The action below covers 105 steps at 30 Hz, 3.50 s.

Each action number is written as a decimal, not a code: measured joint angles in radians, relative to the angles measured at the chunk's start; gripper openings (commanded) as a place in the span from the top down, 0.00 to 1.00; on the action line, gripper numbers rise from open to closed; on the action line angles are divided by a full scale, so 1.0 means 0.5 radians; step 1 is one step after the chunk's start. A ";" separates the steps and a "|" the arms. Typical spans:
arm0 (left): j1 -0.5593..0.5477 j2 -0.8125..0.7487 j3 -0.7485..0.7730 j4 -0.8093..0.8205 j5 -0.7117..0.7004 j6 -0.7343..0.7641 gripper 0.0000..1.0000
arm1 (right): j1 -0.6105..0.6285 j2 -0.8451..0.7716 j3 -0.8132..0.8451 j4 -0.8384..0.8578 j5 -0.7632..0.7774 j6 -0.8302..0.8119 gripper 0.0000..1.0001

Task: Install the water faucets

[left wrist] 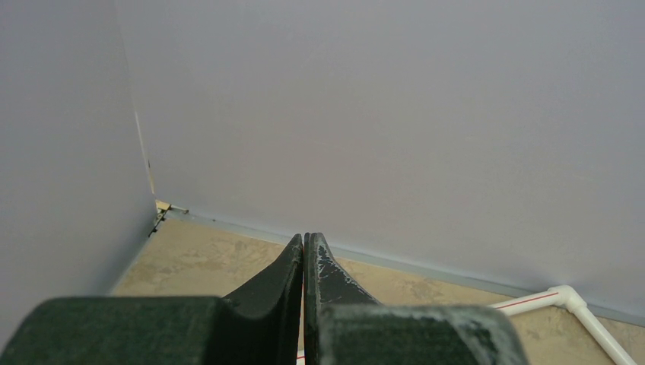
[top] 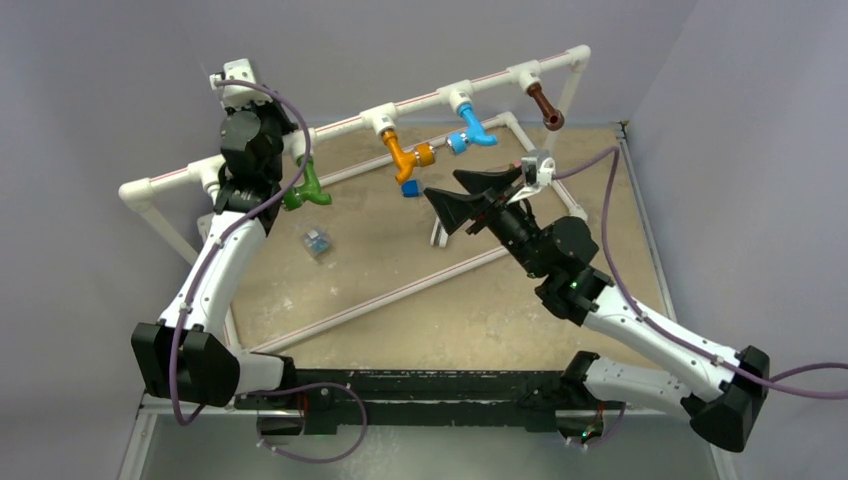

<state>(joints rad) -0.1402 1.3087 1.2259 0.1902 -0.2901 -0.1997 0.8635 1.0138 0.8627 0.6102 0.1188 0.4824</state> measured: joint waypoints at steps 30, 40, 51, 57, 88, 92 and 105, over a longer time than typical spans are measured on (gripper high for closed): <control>0.001 0.002 0.000 0.000 0.002 0.001 1.00 | 0.519 0.413 0.139 0.012 0.449 -3.774 0.11; 0.001 0.003 0.002 0.000 0.002 0.000 1.00 | 0.483 0.848 0.262 0.333 0.586 -4.157 0.15; 0.003 0.003 0.002 0.000 0.005 0.000 1.00 | 0.362 0.975 0.406 0.446 0.655 -4.175 0.43; 0.005 0.003 0.002 0.000 0.007 0.000 1.00 | 0.362 1.003 0.410 0.452 0.677 -4.125 0.68; 0.028 0.013 0.012 0.005 0.034 -0.005 1.00 | 0.309 0.955 0.546 0.270 0.787 -0.433 1.00; 0.027 0.004 0.011 -0.014 0.039 -0.016 1.00 | 0.253 0.940 0.406 0.477 0.705 0.274 1.00; 0.014 -0.014 0.009 -0.082 0.074 -0.036 1.00 | 0.208 1.038 0.171 1.080 0.607 1.519 0.73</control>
<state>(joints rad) -0.1333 1.3018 1.2304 0.1493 -0.2531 -0.2176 0.9676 1.5330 0.9482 1.1503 0.4225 1.2419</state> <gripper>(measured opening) 0.002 0.328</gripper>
